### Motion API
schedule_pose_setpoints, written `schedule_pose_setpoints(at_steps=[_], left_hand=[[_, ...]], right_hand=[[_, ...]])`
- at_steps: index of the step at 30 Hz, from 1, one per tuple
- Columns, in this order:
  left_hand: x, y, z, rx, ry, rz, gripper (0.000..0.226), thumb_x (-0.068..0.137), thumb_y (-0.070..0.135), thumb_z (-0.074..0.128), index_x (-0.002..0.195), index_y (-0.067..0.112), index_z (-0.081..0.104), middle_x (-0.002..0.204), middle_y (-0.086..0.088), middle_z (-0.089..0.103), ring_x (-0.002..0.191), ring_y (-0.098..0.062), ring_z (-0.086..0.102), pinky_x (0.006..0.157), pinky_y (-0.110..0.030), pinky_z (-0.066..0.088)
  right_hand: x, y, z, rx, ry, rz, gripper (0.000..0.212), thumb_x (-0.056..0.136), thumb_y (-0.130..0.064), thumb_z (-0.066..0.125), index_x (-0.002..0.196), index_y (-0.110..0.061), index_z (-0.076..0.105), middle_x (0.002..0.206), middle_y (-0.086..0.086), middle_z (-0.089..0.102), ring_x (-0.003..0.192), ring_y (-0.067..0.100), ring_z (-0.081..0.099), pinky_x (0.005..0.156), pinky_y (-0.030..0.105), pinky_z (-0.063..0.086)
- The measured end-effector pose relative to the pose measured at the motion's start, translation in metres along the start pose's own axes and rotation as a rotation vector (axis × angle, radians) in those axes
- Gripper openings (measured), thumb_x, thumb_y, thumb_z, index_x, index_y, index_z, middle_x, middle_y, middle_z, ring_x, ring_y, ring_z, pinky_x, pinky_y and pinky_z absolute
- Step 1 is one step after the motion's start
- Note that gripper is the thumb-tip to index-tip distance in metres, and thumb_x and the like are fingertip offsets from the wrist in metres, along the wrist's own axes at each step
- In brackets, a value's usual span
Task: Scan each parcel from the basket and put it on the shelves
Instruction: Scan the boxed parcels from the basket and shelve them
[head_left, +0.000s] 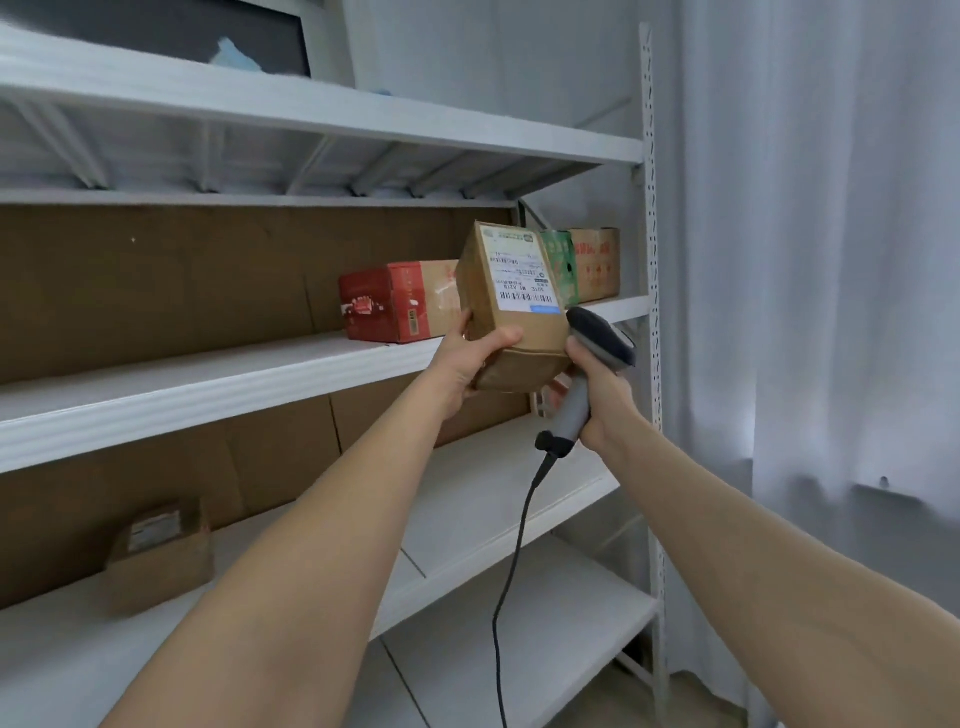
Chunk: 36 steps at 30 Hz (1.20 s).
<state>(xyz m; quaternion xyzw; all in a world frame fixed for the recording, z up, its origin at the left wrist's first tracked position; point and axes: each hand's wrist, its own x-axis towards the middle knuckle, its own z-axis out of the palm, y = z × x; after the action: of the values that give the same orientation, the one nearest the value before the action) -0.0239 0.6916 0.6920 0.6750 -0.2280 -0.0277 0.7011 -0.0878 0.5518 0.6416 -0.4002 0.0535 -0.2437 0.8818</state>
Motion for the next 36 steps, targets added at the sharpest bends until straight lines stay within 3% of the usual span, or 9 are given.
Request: schedule_pose_setpoints(at_steps=[3, 6, 8, 11, 18, 25, 30, 33, 36], left_hand=[[-0.007, 0.012, -0.015, 0.016, 0.079, 0.061, 0.083, 0.074, 0.034, 0.079, 0.144, 0.034, 0.033, 0.11, 0.011, 0.058, 0.095, -0.012, 0.061, 0.074, -0.034, 0.055], [-0.012, 0.016, -0.032, 0.071, 0.12, 0.084, 0.087, 0.075, 0.033, 0.078, 0.146, 0.034, 0.03, 0.117, 0.009, 0.055, 0.101, -0.015, 0.061, 0.083, -0.039, 0.055], [-0.015, 0.014, -0.039, 0.128, 0.124, 0.056, 0.083, 0.077, 0.032, 0.075, 0.146, 0.035, 0.03, 0.123, 0.004, 0.056, 0.102, -0.017, 0.061, 0.083, -0.038, 0.055], [-0.021, 0.005, -0.043, 0.168, 0.097, -0.04, 0.069, 0.079, 0.031, 0.069, 0.141, 0.035, 0.038, 0.119, 0.0, 0.062, 0.092, -0.016, 0.063, 0.064, -0.027, 0.053], [-0.016, -0.015, -0.033, 0.239, -0.033, -0.204, 0.048, 0.081, 0.039, 0.064, 0.126, 0.043, 0.051, 0.109, 0.001, 0.064, 0.095, -0.021, 0.061, 0.055, -0.03, 0.055], [-0.009, -0.034, -0.02, 0.335, -0.047, -0.333, 0.039, 0.078, 0.059, 0.063, 0.108, 0.034, 0.06, 0.102, -0.004, 0.063, 0.093, -0.026, 0.062, 0.069, -0.041, 0.059], [-0.006, -0.051, -0.022, 0.297, -0.034, -0.469, 0.035, 0.076, 0.053, 0.061, 0.095, 0.024, 0.061, 0.103, -0.009, 0.061, 0.094, -0.026, 0.06, 0.076, -0.041, 0.056], [-0.008, -0.057, -0.024, 0.297, -0.048, -0.527, 0.034, 0.076, 0.049, 0.06, 0.098, 0.023, 0.06, 0.101, -0.009, 0.063, 0.094, -0.026, 0.059, 0.07, -0.039, 0.053], [-0.009, -0.062, -0.021, 0.299, -0.077, -0.559, 0.04, 0.073, 0.047, 0.061, 0.105, 0.022, 0.06, 0.105, -0.011, 0.063, 0.095, -0.027, 0.061, 0.068, -0.04, 0.054]], right_hand=[[0.001, -0.002, 0.021, -0.012, -0.044, 0.015, 0.024, 0.082, -0.022, 0.077, 0.096, -0.016, 0.058, 0.098, 0.008, 0.069, 0.093, 0.025, 0.068, 0.077, 0.035, 0.059], [0.002, 0.006, 0.033, -0.03, -0.087, 0.058, 0.027, 0.082, -0.022, 0.078, 0.1, -0.016, 0.058, 0.097, 0.007, 0.068, 0.086, 0.021, 0.068, 0.07, 0.033, 0.059], [0.002, 0.016, 0.033, -0.056, -0.112, 0.092, 0.038, 0.082, -0.022, 0.077, 0.113, -0.015, 0.057, 0.103, 0.008, 0.068, 0.09, 0.023, 0.068, 0.075, 0.036, 0.059], [0.004, 0.028, 0.023, -0.078, -0.09, 0.126, 0.052, 0.08, -0.023, 0.079, 0.125, -0.011, 0.056, 0.106, 0.01, 0.07, 0.091, 0.026, 0.069, 0.082, 0.04, 0.058], [0.016, 0.031, 0.0, -0.066, 0.011, 0.14, 0.03, 0.077, -0.015, 0.081, 0.101, -0.01, 0.062, 0.084, 0.008, 0.072, 0.069, 0.02, 0.07, 0.061, 0.034, 0.057], [0.027, 0.031, -0.025, -0.152, 0.083, 0.141, 0.042, 0.077, -0.021, 0.082, 0.111, -0.01, 0.06, 0.108, 0.012, 0.071, 0.101, 0.03, 0.069, 0.089, 0.042, 0.057], [0.032, 0.028, -0.053, -0.17, 0.149, 0.13, 0.049, 0.076, -0.033, 0.082, 0.114, -0.013, 0.058, 0.096, 0.004, 0.067, 0.09, 0.024, 0.065, 0.066, 0.037, 0.056], [0.033, 0.024, -0.07, -0.145, 0.172, 0.145, 0.043, 0.074, -0.035, 0.083, 0.105, -0.016, 0.06, 0.101, 0.007, 0.07, 0.09, 0.027, 0.069, 0.076, 0.044, 0.059], [0.029, 0.022, -0.086, -0.163, 0.139, 0.186, 0.057, 0.072, -0.036, 0.084, 0.118, -0.014, 0.061, 0.111, 0.009, 0.071, 0.101, 0.03, 0.069, 0.09, 0.05, 0.055]])
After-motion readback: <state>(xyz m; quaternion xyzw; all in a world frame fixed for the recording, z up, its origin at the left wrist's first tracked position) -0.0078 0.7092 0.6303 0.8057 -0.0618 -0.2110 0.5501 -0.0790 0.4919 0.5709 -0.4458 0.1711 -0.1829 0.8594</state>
